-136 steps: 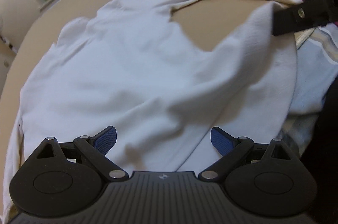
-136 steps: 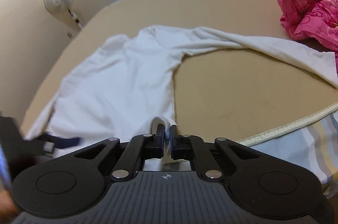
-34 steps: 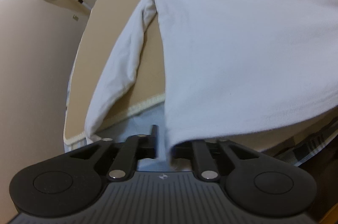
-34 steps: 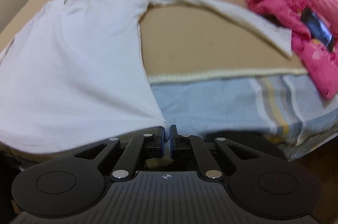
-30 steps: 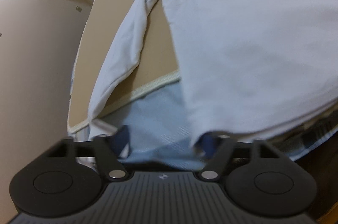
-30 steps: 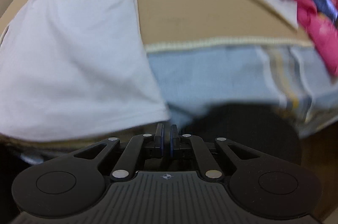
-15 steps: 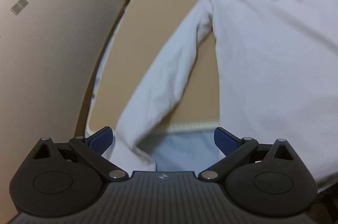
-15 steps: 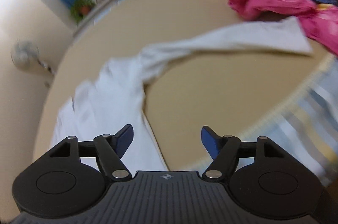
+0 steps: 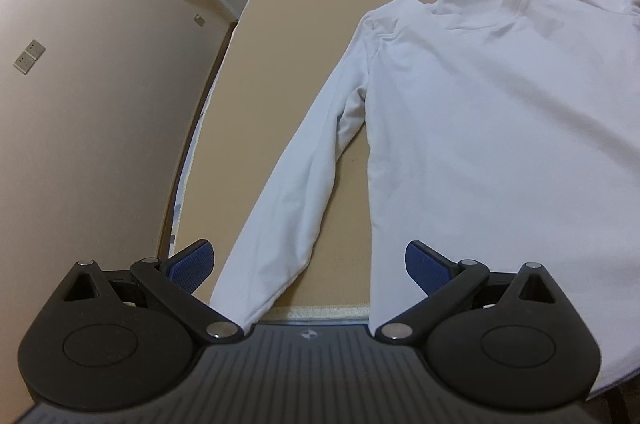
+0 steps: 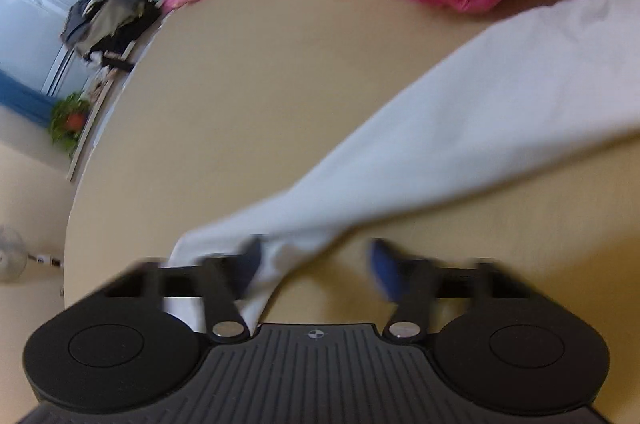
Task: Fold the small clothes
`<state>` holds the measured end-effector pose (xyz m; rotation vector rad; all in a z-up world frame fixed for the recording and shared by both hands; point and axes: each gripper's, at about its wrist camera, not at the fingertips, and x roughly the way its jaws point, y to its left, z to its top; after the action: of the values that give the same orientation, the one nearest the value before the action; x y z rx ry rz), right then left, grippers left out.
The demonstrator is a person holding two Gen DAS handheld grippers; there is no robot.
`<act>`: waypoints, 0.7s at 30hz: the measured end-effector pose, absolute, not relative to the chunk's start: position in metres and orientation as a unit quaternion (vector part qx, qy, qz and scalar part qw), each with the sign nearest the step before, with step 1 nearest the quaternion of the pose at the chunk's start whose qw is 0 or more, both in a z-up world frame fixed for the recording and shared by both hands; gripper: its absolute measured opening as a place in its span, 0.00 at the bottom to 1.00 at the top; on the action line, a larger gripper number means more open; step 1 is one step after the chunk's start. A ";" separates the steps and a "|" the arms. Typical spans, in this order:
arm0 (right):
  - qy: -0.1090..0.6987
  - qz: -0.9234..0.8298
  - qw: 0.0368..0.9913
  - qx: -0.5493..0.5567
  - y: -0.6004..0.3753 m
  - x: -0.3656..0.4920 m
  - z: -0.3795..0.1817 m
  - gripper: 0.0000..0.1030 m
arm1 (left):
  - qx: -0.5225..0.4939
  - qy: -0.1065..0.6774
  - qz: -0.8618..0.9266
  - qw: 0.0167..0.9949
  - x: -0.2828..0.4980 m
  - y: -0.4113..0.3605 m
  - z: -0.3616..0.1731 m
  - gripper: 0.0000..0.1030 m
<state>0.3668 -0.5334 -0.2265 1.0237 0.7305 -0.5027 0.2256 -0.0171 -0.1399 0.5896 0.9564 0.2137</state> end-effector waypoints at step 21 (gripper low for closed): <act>0.330 -0.154 0.865 0.345 -0.489 0.292 -0.158 0.60 | 0.230 0.465 0.129 0.845 0.241 0.004 -0.144 0.99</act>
<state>0.2919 -0.4889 -0.1582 0.7238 0.6920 -0.3236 0.2411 0.0042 -0.1444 0.4844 0.9819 0.2719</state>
